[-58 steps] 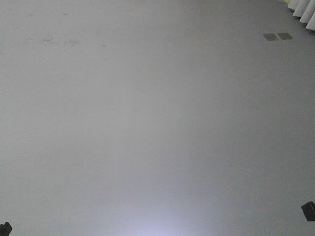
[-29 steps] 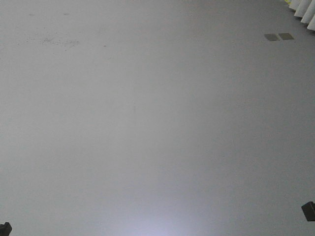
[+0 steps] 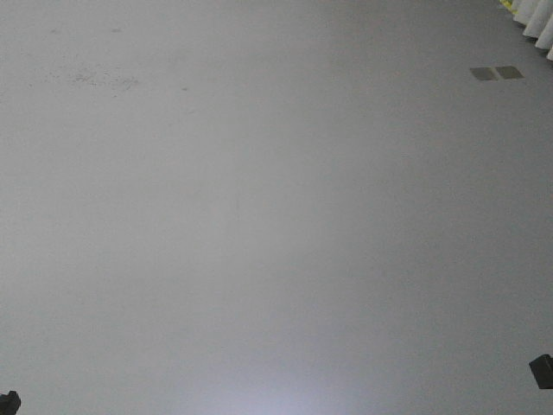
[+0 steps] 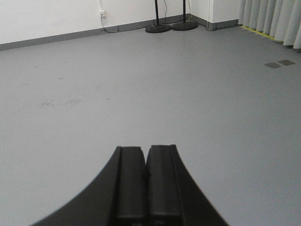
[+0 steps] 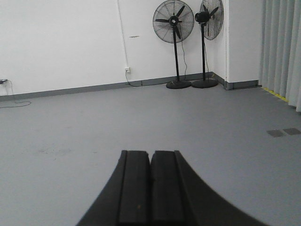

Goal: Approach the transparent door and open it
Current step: 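Drive the base forward across the grey floor toward the glass door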

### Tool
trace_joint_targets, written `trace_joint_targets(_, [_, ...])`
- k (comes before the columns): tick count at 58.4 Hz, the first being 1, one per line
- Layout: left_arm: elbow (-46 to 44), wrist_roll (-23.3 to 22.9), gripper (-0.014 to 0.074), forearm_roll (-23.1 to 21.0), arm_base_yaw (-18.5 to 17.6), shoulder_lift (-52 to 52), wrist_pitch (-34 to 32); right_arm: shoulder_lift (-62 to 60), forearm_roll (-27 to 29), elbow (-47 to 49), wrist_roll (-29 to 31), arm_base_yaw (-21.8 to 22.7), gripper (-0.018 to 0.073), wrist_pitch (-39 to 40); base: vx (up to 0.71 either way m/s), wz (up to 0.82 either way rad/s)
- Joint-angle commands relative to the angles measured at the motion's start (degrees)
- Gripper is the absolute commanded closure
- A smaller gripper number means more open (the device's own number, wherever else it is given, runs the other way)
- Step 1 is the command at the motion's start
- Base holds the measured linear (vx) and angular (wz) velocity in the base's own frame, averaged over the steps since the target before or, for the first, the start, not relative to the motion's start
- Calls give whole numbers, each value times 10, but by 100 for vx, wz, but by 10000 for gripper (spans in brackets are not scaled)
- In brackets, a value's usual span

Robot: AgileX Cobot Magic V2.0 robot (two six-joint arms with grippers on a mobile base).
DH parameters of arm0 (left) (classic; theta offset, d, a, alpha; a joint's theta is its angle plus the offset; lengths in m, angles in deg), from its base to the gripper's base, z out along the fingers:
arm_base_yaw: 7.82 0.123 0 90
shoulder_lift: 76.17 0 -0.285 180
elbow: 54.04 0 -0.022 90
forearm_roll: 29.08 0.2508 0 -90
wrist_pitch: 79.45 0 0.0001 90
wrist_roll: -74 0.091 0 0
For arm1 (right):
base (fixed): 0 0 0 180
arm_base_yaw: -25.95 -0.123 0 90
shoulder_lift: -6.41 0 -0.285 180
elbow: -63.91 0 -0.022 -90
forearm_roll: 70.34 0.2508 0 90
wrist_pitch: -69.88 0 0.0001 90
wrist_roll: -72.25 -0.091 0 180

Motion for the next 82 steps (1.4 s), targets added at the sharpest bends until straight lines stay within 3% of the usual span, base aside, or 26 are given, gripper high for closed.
trace_joint_targets(1, [6, -2, 594, -3, -3, 9, -47, -9, -2, -2, 1, 3, 564, 46, 27, 8])
trace_joint_targets(82, [6, -2, 594, -3, -3, 9, -47, -9, -2, -2, 1, 3, 564, 46, 37, 30])
